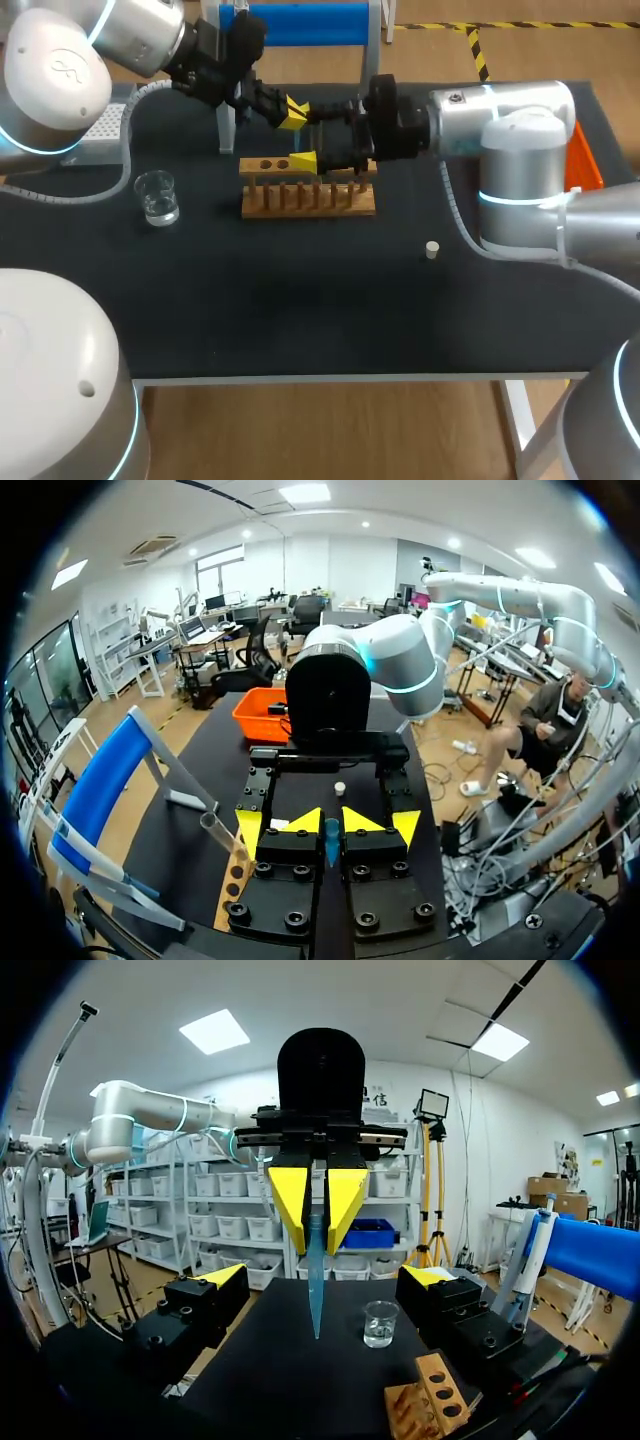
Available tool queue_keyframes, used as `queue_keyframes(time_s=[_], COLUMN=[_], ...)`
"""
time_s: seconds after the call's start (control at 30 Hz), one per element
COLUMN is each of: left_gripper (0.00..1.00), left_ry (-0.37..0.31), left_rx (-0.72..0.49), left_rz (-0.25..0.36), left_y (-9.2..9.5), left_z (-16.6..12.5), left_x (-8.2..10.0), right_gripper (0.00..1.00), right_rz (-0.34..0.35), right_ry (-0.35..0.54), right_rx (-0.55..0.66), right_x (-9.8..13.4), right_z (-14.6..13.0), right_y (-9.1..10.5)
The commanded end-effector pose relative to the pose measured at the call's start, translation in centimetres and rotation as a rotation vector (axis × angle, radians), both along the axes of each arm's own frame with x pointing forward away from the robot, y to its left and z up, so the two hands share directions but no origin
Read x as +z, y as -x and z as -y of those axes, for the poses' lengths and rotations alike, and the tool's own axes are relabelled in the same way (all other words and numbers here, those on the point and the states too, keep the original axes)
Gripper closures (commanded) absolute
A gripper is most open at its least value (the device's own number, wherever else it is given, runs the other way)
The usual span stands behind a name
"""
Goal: Invert the test tube, pick up the pipette, mount the tip to pipette, aspirate from beaker and dispense into the tube, eject the tip, return the pipette, and cap with the stopper.
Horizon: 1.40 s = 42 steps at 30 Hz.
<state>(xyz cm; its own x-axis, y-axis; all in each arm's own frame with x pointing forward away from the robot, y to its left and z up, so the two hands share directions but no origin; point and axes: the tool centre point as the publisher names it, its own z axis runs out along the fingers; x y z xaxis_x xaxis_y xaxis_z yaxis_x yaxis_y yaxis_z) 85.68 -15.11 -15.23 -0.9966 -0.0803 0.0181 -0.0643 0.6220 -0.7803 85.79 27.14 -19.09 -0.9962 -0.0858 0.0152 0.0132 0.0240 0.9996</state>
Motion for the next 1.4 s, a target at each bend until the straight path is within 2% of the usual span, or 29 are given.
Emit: queue_keyframes(time_s=[0.03,0.27,0.3,0.37,0.47,0.67,0.83,0.87,0.9,1.13,1.17,1.27,1.33,1.4], left_gripper=[1.00,1.00,1.00,1.00,1.00,1.00,1.00,1.00,1.00,1.00,1.00,1.00,1.00,1.00], left_ry=[-0.004,-0.004,-0.004,-0.004,-0.004,-0.004,-0.004,-0.004,-0.004,-0.004,-0.004,-0.004,-0.004,-0.004], left_rx=[-0.002,-0.002,-0.002,-0.002,-0.002,-0.002,-0.002,-0.002,-0.002,-0.002,-0.002,-0.002,-0.002,-0.002], left_rz=[-0.004,-0.004,-0.004,-0.004,-0.004,-0.004,-0.004,-0.004,-0.004,-0.004,-0.004,-0.004,-0.004,-0.004], left_y=[-0.02,-0.02,-0.02,-0.02,-0.02,-0.02,-0.02,-0.02,-0.02,-0.02,-0.02,-0.02,-0.02,-0.02], left_z=[-0.10,-0.10,-0.10,-0.10,-0.10,-0.10,-0.10,-0.10,-0.10,-0.10,-0.10,-0.10,-0.10,-0.10], left_x=[0.15,0.15,0.15,0.15,0.15,0.15,0.15,0.15,0.15,0.15,0.15,0.15,0.15,0.15], right_gripper=[0.00,0.21,0.29,0.34,0.37,0.36,0.44,0.49,0.51,0.57,0.61,0.91,1.00,1.00], right_rz=[0.000,-0.013,-0.013,-0.018,-0.023,-0.030,-0.028,-0.027,-0.026,-0.020,-0.020,-0.020,-0.020,-0.020], right_ry=[-0.005,-0.014,-0.015,-0.020,-0.027,-0.036,-0.038,-0.039,-0.039,-0.036,-0.036,-0.035,-0.036,-0.036], right_rx=[0.010,0.020,0.020,0.024,0.031,0.042,0.049,0.050,0.051,0.057,0.057,0.058,0.059,0.060], right_x=[-0.04,-0.05,-0.05,-0.06,-0.05,-0.01,0.15,0.19,0.23,0.29,0.28,0.26,0.25,0.25], right_z=[-0.58,-0.88,-0.88,-0.90,-0.81,-0.74,-0.82,-0.83,-0.85,-0.88,-0.87,-0.86,-0.84,-0.83], right_y=[-0.33,-0.44,-0.44,-0.43,-0.41,-0.46,-0.46,-0.44,-0.43,-0.41,-0.41,-0.38,-0.36,-0.36])
